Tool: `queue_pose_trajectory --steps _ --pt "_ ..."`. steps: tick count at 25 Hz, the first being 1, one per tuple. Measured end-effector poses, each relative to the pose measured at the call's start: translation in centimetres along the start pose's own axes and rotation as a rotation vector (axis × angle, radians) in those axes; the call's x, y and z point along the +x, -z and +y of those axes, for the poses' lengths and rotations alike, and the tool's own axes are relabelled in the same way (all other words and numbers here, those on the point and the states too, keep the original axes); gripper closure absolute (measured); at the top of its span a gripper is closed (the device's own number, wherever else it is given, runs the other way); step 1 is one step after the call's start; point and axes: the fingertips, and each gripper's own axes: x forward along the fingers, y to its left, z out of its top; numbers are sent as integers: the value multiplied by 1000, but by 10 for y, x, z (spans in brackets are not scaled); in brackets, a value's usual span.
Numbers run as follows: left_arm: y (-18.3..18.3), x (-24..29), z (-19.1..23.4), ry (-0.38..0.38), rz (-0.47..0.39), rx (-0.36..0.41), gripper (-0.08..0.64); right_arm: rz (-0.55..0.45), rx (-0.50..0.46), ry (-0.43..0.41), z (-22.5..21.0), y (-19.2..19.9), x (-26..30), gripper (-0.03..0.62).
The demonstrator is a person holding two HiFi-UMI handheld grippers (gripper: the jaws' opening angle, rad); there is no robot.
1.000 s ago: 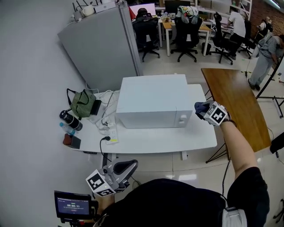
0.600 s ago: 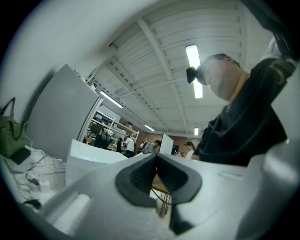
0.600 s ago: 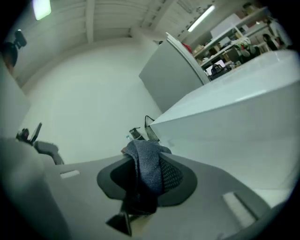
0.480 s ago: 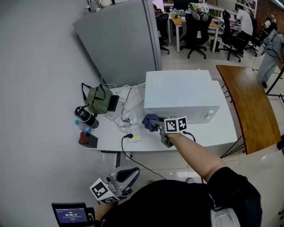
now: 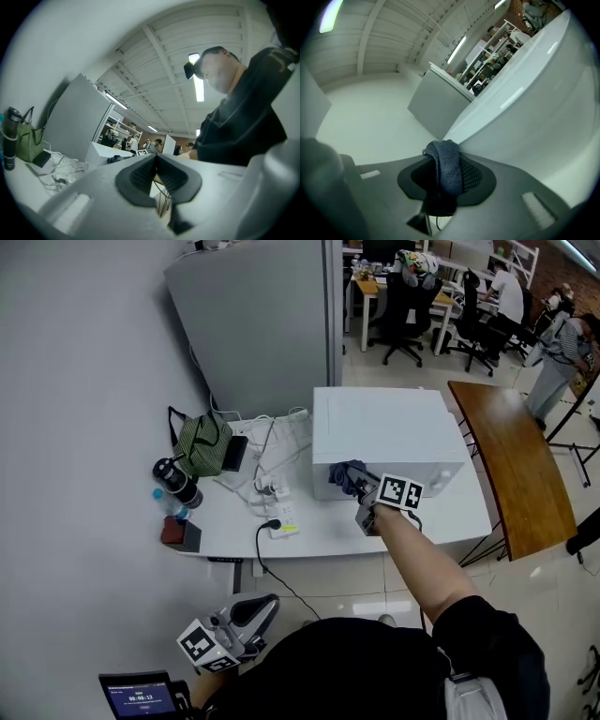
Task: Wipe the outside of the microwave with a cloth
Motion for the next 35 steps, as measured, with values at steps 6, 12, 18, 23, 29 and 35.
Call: queue_pose_trajectory --steps 6,12,18,23,29,35 --pt "33 85 -35 64 43 21 555 -137 21 134 -111 -100 -147 497" --pt "55 171 -89 119 47 20 555 -109 -12 145 -170 -154 -232 497" --pt "60 145 -80 67 66 12 555 -69 -64 125 -155 -131 -236 497" --pt "48 70 -46 9 52 8 555 156 -63 -33 -52 2 -78 497" --pt "43 -33 -7 -95 99 -5 555 240 -44 -44 6 91 71 497" --pt "38 -46 4 -117 92 -5 555 163 21 45 -27 74 48 499"
